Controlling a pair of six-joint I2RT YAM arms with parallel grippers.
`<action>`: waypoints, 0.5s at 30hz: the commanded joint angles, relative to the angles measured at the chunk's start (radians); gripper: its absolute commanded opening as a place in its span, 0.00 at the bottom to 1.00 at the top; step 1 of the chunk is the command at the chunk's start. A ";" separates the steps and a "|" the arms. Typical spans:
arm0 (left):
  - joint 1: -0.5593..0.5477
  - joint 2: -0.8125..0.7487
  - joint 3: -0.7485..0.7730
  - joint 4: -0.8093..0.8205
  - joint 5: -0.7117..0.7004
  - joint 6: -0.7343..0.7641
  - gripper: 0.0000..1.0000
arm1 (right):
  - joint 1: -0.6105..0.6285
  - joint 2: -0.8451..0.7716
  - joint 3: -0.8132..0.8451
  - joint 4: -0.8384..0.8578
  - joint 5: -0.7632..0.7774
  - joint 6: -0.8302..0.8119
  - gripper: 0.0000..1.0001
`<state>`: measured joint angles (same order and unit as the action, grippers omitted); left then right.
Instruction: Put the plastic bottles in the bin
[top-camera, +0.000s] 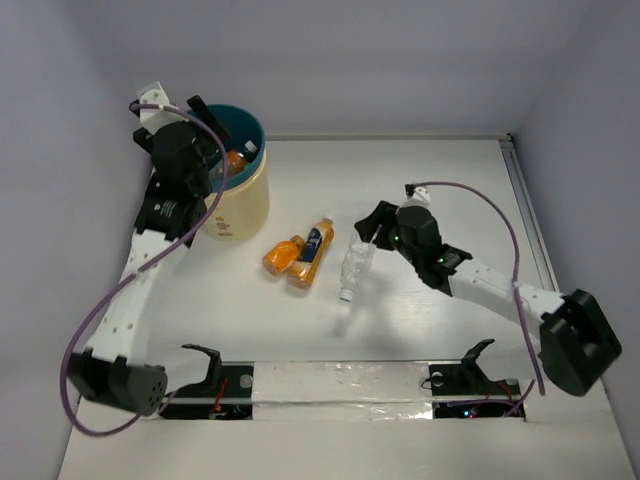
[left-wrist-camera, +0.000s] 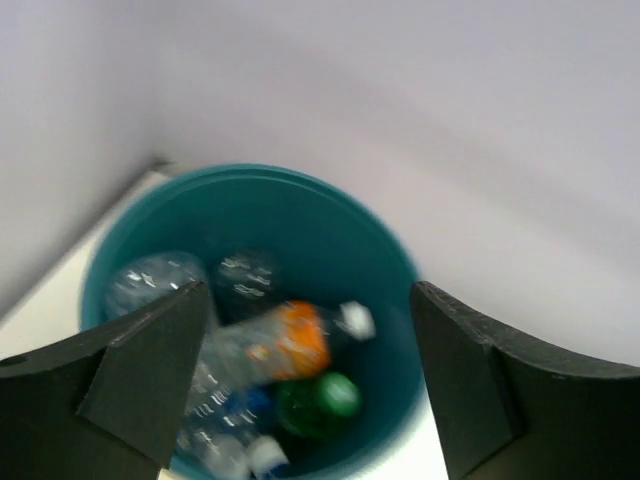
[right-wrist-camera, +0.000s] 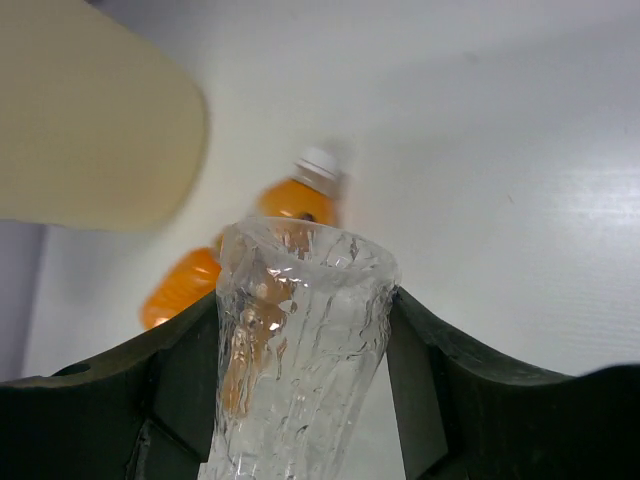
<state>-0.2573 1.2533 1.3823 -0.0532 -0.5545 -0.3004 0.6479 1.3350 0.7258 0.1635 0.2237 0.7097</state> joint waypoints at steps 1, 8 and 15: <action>-0.017 -0.133 -0.052 -0.046 0.224 -0.106 0.78 | 0.005 -0.127 0.079 0.045 -0.007 -0.026 0.47; -0.017 -0.493 -0.314 -0.108 0.366 -0.147 0.59 | 0.085 -0.007 0.472 0.042 0.011 -0.122 0.48; -0.017 -0.722 -0.492 -0.233 0.450 -0.220 0.48 | 0.134 0.288 0.996 0.084 0.026 -0.199 0.48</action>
<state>-0.2737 0.5877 0.9394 -0.2306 -0.1719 -0.4732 0.7639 1.5444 1.5589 0.1955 0.2317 0.5690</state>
